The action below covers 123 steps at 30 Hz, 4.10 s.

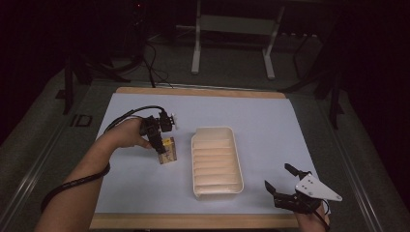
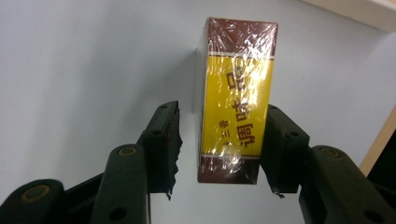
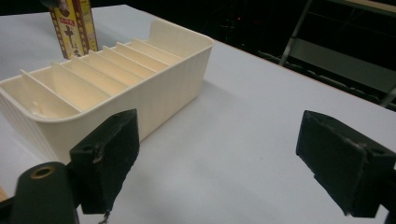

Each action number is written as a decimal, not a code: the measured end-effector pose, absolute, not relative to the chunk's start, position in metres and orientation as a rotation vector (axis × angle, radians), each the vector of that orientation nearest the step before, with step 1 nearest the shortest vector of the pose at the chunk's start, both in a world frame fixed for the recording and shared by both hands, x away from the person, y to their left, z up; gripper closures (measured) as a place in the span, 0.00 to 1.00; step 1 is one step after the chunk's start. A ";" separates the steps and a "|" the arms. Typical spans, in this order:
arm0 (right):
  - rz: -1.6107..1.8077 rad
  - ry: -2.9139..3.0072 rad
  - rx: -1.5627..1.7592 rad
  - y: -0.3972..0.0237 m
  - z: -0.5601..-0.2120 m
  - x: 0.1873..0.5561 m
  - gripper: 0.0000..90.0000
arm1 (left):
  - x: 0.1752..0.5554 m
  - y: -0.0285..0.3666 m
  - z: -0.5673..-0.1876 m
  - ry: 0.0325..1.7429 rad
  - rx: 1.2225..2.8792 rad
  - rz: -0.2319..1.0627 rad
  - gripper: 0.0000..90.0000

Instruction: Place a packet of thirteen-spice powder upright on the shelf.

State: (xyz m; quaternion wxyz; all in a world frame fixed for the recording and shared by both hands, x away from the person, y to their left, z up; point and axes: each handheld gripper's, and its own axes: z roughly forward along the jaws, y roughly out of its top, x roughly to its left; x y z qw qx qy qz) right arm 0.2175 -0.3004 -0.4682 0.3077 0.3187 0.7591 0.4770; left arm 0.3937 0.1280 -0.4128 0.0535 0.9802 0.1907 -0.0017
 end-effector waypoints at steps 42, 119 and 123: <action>1.263 2.029 0.842 -0.299 -0.469 0.218 0.15 | 0.378 0.127 -0.374 0.526 2.964 -0.001 0.74; 1.284 2.054 0.847 -0.301 -0.471 0.220 0.16 | 0.412 0.060 -0.371 0.202 2.571 0.136 0.75; 1.287 2.055 0.848 -0.301 -0.471 0.220 0.16 | 0.412 0.058 -0.375 0.191 2.599 0.142 0.75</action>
